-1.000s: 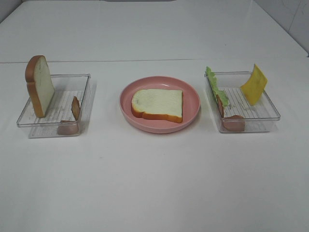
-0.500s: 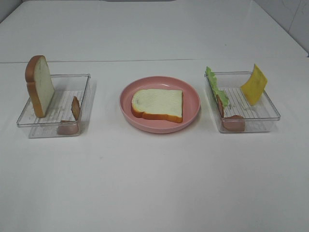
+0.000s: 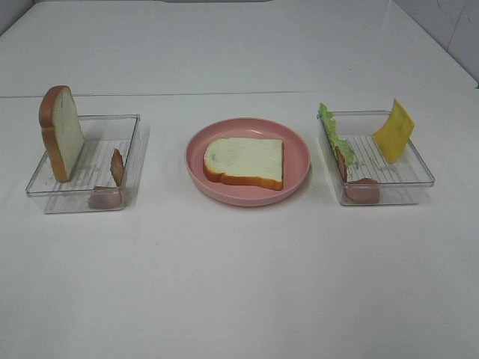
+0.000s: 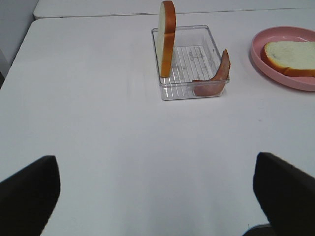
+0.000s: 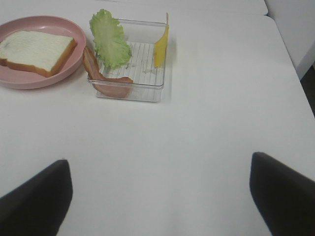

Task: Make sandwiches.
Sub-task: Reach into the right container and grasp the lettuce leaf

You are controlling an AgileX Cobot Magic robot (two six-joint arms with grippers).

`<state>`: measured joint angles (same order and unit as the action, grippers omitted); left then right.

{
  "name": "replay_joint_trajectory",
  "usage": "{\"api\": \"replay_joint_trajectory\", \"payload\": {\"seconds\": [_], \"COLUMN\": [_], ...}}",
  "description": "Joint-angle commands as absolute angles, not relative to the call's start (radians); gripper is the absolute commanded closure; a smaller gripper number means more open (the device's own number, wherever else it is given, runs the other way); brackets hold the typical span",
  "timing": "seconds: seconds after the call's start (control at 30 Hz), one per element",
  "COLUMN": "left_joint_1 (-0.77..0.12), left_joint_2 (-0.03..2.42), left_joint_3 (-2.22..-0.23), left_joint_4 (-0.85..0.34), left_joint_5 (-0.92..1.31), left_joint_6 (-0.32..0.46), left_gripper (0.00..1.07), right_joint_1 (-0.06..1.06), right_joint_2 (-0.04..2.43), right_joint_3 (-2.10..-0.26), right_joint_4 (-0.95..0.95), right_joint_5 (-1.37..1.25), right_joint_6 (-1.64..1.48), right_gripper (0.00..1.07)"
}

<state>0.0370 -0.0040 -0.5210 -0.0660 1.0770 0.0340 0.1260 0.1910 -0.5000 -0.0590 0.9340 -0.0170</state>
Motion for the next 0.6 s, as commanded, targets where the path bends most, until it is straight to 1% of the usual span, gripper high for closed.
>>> {"api": "replay_joint_trajectory", "payload": {"seconds": [0.03,0.07,0.13,0.17,0.2,0.27,0.3,0.33,0.37,0.4,0.47,0.5,0.57,0.6], "left_joint_1": [0.041,0.041,0.041,0.041,0.041,0.041,0.041,0.041,0.041,0.041,0.041,0.041,0.041,0.041], "left_joint_2": [-0.022,-0.022,-0.022,-0.022,-0.022,-0.022,-0.022,-0.022,-0.022,-0.022,-0.022,-0.022,-0.022,-0.022], "left_joint_3": [-0.520,-0.520,-0.520,-0.520,-0.520,-0.520,-0.520,-0.520,-0.520,-0.520,-0.520,-0.520,-0.520,-0.520], "left_joint_4": [-0.067,-0.067,-0.067,-0.067,-0.067,-0.067,-0.067,-0.067,-0.067,-0.067,-0.067,-0.067,-0.067,-0.067], "left_joint_5": [1.073,1.073,1.073,1.073,1.073,1.073,1.073,1.073,1.073,1.073,1.073,1.073,1.073,1.073], "left_joint_6": [0.035,0.035,0.035,0.035,0.035,0.035,0.035,0.035,0.035,0.035,0.035,0.035,0.035,0.035], "left_gripper": [0.06,0.06,0.06,0.06,0.06,0.06,0.06,0.06,0.06,0.06,0.06,0.06,0.06,0.06], "right_joint_1": [0.123,0.123,0.123,0.123,0.123,0.123,0.123,0.123,0.123,0.123,0.123,0.123,0.123,0.123], "right_joint_2": [0.261,0.329,0.369,0.458,0.458,0.588,0.588,0.671,0.671,0.760,0.803,0.874,0.914,0.981], "right_joint_3": [-0.512,-0.519,-0.527,-0.550,-0.550,-0.601,-0.601,-0.643,-0.643,-0.689,-0.716,-0.770,-0.796,-0.842], "right_joint_4": [-0.060,-0.057,-0.057,-0.058,-0.058,-0.058,-0.058,-0.059,-0.059,-0.059,-0.059,-0.058,-0.057,-0.051], "right_joint_5": [0.851,0.815,0.802,0.792,0.792,0.786,0.786,0.783,0.783,0.783,0.783,0.788,0.789,0.792], "right_joint_6": [-0.019,-0.012,0.000,0.013,0.013,0.015,0.015,0.000,0.000,0.000,0.000,0.000,0.000,0.000], "right_gripper": [0.13,0.13,0.13,0.13,0.13,0.13,0.13,0.13,0.13,0.13,0.13,0.13,0.13,0.13]}}
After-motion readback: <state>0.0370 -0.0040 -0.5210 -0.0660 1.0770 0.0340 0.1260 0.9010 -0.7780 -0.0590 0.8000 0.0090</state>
